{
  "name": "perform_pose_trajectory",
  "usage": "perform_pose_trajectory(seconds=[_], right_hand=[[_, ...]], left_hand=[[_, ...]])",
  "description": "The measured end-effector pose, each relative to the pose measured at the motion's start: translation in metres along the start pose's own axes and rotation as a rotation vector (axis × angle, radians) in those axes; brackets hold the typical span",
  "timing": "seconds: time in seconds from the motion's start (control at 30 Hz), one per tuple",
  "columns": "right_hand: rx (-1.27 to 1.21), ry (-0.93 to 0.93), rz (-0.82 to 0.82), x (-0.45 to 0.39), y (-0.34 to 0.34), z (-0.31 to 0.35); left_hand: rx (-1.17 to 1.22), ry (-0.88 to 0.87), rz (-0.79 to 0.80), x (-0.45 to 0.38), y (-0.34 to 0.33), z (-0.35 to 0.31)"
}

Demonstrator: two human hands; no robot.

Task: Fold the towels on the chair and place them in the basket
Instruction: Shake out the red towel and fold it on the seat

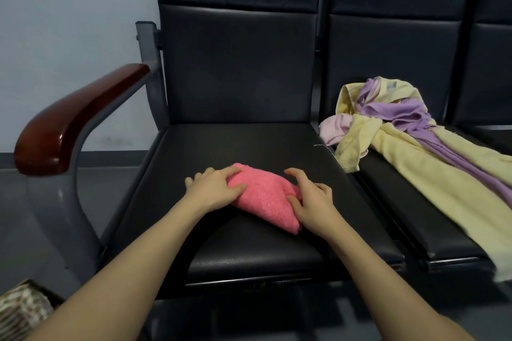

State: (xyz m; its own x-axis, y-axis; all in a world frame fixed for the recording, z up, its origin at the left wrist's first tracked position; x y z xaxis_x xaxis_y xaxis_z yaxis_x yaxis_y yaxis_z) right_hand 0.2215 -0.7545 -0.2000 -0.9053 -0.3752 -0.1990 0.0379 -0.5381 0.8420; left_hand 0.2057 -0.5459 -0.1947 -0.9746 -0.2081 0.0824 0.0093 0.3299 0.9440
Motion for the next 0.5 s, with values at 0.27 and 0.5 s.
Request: perform_pose_trajectory(seconds=[0.27,0.5], right_hand=[[-0.181,0.033,-0.006,0.012,0.0,0.006],[-0.287,0.1,-0.103,0.036,0.014,0.027]], left_hand=[[0.359,-0.092,-0.149,0.013,0.002,-0.007],[0.586,-0.169,-0.387,0.047,0.033,-0.011]])
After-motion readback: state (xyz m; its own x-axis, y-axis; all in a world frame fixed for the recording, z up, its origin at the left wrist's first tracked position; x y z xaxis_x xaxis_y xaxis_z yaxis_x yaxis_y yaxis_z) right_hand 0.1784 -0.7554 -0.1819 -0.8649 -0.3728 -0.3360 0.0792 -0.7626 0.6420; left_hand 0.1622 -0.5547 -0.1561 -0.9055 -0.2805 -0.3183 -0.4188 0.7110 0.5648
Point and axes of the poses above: each hand's wrist, its own x-axis away from the middle knuckle, its own y-axis out of the back of the hand, z = x × y, the point moved 6 cm from there along -x, towards the middle knuckle
